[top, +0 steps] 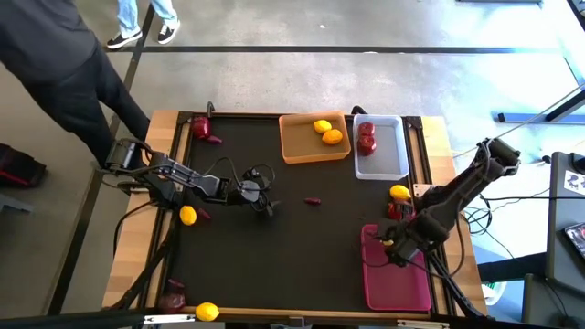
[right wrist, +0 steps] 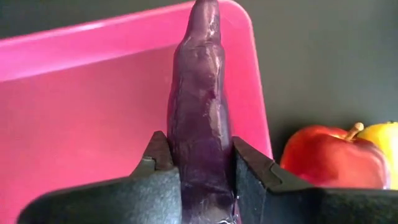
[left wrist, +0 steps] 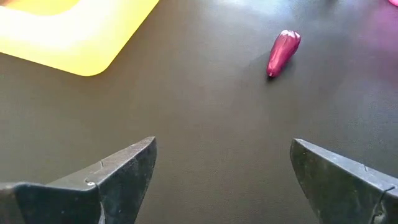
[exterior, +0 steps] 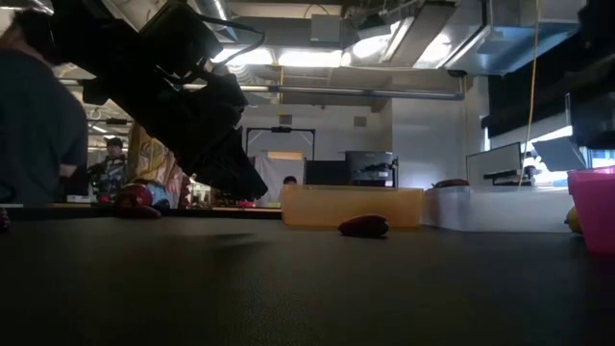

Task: Sort produce into baskets
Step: Put the violet eggplant into the pink bin, then put the red apple into the white bin

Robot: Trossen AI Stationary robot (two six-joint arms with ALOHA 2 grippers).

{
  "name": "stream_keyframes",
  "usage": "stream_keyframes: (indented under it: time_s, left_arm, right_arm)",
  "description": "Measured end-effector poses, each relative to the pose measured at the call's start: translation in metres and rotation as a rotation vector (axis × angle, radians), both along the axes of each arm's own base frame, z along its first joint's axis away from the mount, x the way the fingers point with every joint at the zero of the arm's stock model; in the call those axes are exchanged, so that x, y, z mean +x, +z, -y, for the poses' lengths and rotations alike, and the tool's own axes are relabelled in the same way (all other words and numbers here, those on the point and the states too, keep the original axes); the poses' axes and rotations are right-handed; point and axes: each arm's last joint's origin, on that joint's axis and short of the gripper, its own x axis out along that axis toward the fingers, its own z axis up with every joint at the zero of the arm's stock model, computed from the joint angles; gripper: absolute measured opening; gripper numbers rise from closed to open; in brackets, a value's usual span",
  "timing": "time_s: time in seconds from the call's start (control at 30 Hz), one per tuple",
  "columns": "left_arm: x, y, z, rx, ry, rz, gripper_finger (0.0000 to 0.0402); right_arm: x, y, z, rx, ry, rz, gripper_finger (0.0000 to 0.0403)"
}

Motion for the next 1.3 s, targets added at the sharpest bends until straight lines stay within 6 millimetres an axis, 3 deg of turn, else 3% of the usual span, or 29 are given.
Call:
stream_keyframes:
  time_s: [0.7, 1.07, 1.3]
  left_arm:
    - [0.0, 0.0, 0.0, -0.001, 0.002, -0.002, 0.0363]
    - [0.0, 0.0, 0.0, -0.001, 0.001, -0.003, 0.0363]
    - [0.0, 0.0, 0.0, -0.001, 0.001, -0.003, 0.0363]
  right_arm:
    - [-0.008, -0.033, 0.009, -0.057, 0.001, -0.015, 0.0069]
    - [-0.009, -0.041, 0.011, -0.057, 0.001, -0.003, 0.0168]
    - [-0.009, -0.041, 0.011, -0.059, 0.003, -0.006, 0.0185]
